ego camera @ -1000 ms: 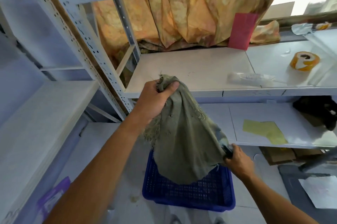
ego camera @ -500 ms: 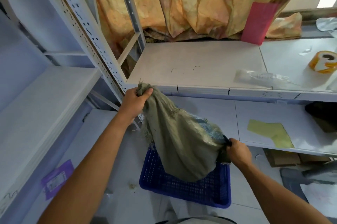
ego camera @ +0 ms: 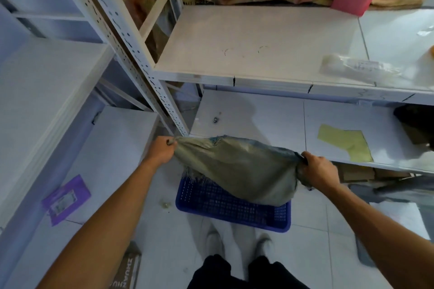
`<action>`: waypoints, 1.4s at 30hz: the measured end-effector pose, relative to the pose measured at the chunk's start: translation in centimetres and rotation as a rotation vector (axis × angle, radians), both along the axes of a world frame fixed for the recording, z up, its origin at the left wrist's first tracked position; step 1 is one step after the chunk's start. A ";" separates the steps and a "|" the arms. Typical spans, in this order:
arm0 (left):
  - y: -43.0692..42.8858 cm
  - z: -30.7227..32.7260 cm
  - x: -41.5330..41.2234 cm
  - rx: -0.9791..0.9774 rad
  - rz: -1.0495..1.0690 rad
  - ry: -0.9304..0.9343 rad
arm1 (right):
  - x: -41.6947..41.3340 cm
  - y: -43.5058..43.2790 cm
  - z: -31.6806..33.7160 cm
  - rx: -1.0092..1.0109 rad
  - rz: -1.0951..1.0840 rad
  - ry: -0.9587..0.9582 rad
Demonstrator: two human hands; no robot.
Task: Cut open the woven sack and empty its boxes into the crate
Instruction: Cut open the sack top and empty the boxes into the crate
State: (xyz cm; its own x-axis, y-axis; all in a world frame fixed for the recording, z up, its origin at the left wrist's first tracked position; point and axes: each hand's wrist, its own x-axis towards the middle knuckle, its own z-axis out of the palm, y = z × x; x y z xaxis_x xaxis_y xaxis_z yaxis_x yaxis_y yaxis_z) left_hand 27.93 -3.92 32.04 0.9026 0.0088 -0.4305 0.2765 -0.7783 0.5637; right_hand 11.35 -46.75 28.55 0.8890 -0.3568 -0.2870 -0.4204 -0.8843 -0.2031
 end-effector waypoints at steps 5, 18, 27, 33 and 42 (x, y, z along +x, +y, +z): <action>0.4 -5.3 0.1 0.231 -0.095 0.036 | 0.5 0.8 -0.1 -0.100 0.096 -0.057; -1.0 -9.2 -0.9 0.288 -0.280 0.074 | 1.8 7.6 1.3 0.015 -0.178 -0.178; 0.0 -9.7 -1.9 0.420 -0.316 0.081 | 1.1 8.1 2.7 0.045 -0.202 -0.251; 0.1 -9.7 -2.9 0.475 -0.357 0.087 | 0.4 8.6 3.2 0.124 -0.246 -0.283; -0.7 -10.2 -4.1 0.518 -0.356 0.039 | -0.6 9.9 3.8 0.172 -0.274 -0.335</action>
State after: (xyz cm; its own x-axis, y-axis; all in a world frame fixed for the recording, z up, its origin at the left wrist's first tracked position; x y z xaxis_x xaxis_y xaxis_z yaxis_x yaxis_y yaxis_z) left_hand 23.83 -4.60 21.87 0.8723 -0.0729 -0.4835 -0.0369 -0.9958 0.0836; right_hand 10.73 -36.84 32.34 0.8224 -0.5638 -0.0754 -0.5200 -0.6914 -0.5016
